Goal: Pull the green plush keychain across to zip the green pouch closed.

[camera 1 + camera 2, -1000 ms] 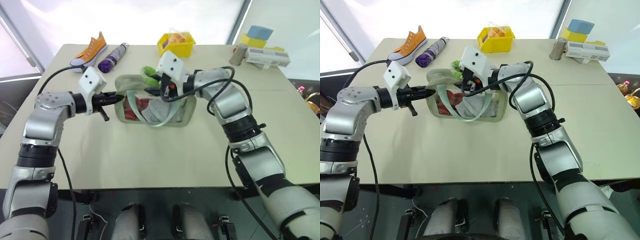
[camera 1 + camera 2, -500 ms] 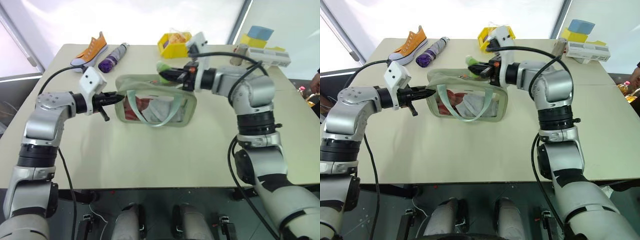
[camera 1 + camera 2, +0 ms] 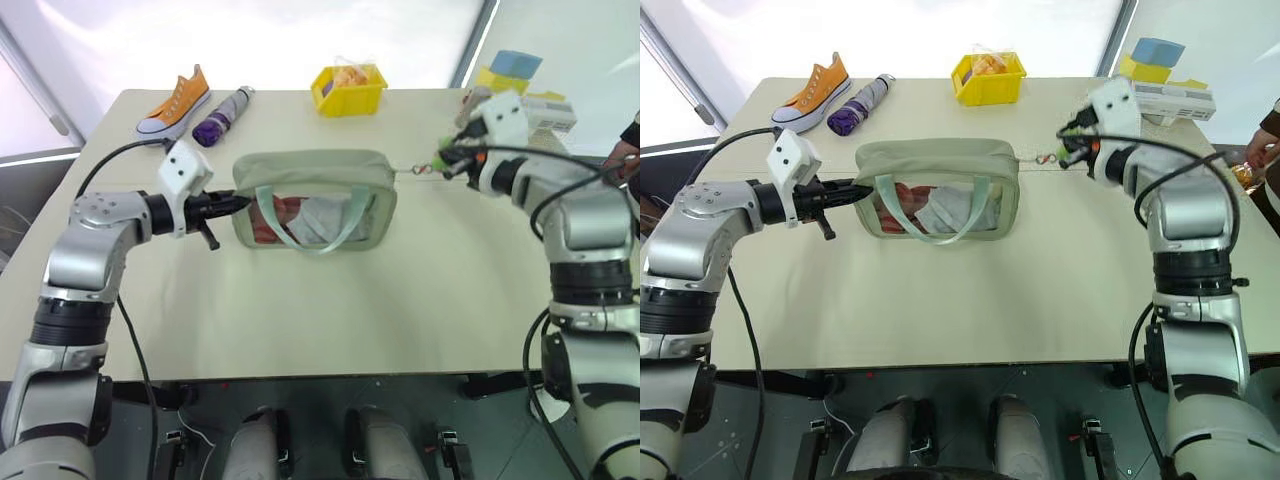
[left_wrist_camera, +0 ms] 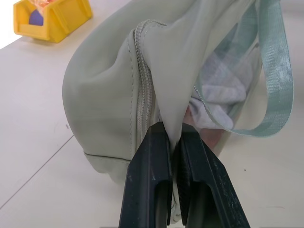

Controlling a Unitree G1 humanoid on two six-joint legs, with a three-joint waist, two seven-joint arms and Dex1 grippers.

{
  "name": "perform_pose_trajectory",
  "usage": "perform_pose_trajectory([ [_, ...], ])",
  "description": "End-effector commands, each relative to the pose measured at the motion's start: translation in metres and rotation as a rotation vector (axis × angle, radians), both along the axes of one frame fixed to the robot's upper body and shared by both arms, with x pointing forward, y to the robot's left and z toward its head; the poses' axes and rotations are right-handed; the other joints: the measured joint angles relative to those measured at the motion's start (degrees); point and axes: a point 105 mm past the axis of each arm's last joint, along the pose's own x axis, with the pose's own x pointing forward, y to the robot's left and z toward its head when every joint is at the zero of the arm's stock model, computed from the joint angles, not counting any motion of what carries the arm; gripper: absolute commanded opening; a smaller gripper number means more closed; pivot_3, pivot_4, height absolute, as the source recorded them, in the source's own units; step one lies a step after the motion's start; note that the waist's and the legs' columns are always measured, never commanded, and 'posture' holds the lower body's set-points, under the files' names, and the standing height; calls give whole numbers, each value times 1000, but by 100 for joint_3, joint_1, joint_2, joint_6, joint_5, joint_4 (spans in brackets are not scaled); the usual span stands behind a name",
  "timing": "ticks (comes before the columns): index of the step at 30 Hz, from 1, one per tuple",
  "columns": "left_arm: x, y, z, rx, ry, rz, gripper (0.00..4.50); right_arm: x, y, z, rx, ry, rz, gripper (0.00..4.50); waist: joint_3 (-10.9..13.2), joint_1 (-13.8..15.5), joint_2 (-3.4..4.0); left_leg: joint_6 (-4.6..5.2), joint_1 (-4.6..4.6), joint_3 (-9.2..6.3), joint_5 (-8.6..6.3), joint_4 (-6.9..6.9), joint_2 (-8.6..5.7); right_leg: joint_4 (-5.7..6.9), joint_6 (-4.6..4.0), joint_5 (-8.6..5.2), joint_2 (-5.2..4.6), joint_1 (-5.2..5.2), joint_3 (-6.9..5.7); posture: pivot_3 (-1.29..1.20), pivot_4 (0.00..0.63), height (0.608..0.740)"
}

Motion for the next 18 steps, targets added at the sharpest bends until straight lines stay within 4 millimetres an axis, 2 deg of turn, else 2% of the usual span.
perform_pose_trajectory([
  [1,0,5,1,-2,-1,25,0,0,11,-22,41,17,-6,13,-1,-2,1,0,3,0,0,0,0,-1,0,0,2,3,0,0,150,740],
  [4,0,2,1,-2,-1,23,0,-3,34,-63,79,106,34,13,-1,-2,1,-1,3,-1,1,-1,0,0,0,0,3,2,0,0,150,740],
  [8,0,1,1,-9,4,21,0,-8,56,-92,60,172,107,13,-1,3,2,-1,2,-1,1,0,-1,0,0,0,2,2,0,0,150,740],
  [10,-1,1,1,-13,7,19,0,-7,56,-102,1,187,128,13,-1,3,1,-1,2,-1,1,0,0,0,0,0,2,3,0,0,150,740],
  [11,-1,1,1,-9,5,19,0,-5,54,-101,-2,183,134,13,-1,2,1,-1,3,-3,1,0,-1,0,0,0,2,4,0,0,150,740],
  [15,-2,3,3,-19,-1,23,0,6,40,-53,12,83,165,13,0,2,3,-1,5,-3,0,0,-1,-2,0,0,2,8,0,0,150,740],
  [16,-2,4,5,-30,-1,22,756,6,38,-42,17,66,185,708,0,4,3,-1,5,-4,0,0,-1,-1,0,0,2,6,0,0,150,740],
  [17,-3,6,7,-36,2,19,1025,3,36,-27,19,50,224,1009,0,5,3,-1,4,-3,0,0,0,-1,0,0,2,5,0,0,150,740],
  [18,-5,8,9,-38,7,15,1559,0,34,-15,10,39,260,1518,3,8,7,-1,4,-4,0,0,0,-2,0,0,2,5,0,0,150,740],
])
